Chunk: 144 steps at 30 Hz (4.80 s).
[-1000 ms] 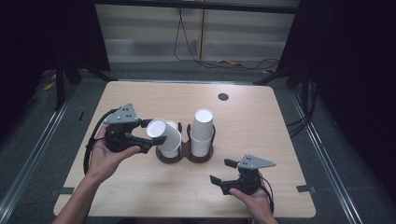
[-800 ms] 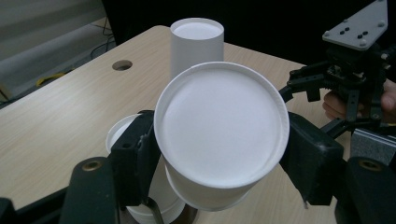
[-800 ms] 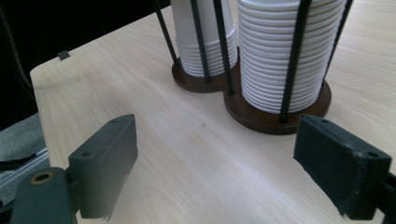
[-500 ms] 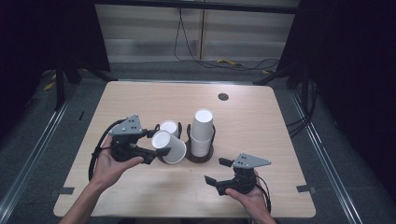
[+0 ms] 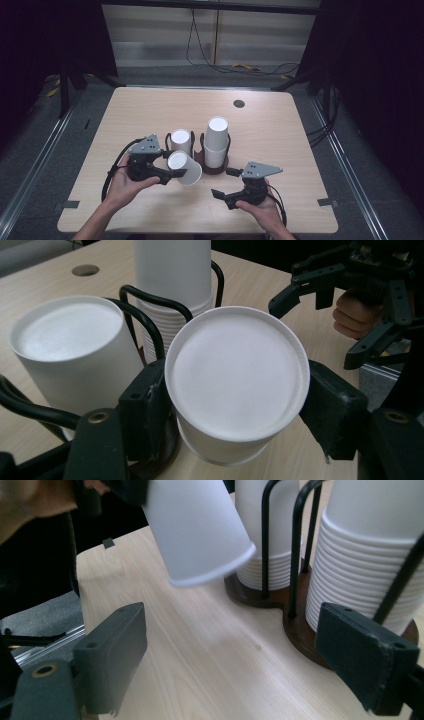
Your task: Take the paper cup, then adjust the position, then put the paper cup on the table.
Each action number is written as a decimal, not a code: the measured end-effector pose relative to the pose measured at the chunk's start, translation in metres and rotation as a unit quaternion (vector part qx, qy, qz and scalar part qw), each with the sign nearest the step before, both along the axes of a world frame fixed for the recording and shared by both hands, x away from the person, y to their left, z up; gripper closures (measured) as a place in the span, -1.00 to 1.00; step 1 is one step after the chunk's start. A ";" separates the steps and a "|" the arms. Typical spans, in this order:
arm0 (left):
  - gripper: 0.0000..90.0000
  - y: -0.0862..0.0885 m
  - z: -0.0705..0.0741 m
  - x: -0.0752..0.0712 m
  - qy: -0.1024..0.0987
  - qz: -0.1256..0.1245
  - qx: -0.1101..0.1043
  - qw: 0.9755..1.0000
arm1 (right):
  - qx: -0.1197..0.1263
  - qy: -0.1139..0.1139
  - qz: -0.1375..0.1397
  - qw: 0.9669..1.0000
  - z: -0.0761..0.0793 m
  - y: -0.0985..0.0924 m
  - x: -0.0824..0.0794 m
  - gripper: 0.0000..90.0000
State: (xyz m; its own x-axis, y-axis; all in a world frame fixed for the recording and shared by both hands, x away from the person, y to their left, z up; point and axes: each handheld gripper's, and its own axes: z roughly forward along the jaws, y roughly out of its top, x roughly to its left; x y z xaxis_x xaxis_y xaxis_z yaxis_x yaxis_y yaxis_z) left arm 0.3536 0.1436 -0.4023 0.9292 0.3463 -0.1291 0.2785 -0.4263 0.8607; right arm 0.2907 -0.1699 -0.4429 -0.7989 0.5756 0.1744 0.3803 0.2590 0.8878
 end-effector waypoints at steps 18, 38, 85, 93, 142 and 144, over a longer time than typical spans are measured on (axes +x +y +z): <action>-0.26 -0.014 -0.007 -0.010 0.024 -0.035 -0.034 0.998 | 0.013 -0.024 0.045 0.999 -0.008 0.023 0.005 -0.70; -0.25 -0.032 -0.005 -0.019 0.043 -0.065 -0.052 0.996 | 0.002 -0.044 0.066 0.997 -0.017 0.034 0.006 -0.70; -0.54 -0.014 -0.017 -0.010 0.040 -0.044 -0.048 0.997 | -0.053 -0.007 0.063 0.997 -0.005 0.021 0.008 -0.44; -0.47 -0.019 -0.018 -0.013 0.003 -0.060 -0.038 0.997 | -0.070 0.001 0.069 0.995 -0.004 0.018 0.009 -0.44; -0.41 -0.020 -0.018 -0.006 0.041 -0.100 0.057 0.993 | -0.232 0.045 0.150 0.960 0.009 0.046 0.030 -0.42; -0.40 -0.021 -0.018 -0.006 0.043 -0.101 0.064 0.992 | -0.240 0.046 0.148 0.958 0.010 0.047 0.030 -0.41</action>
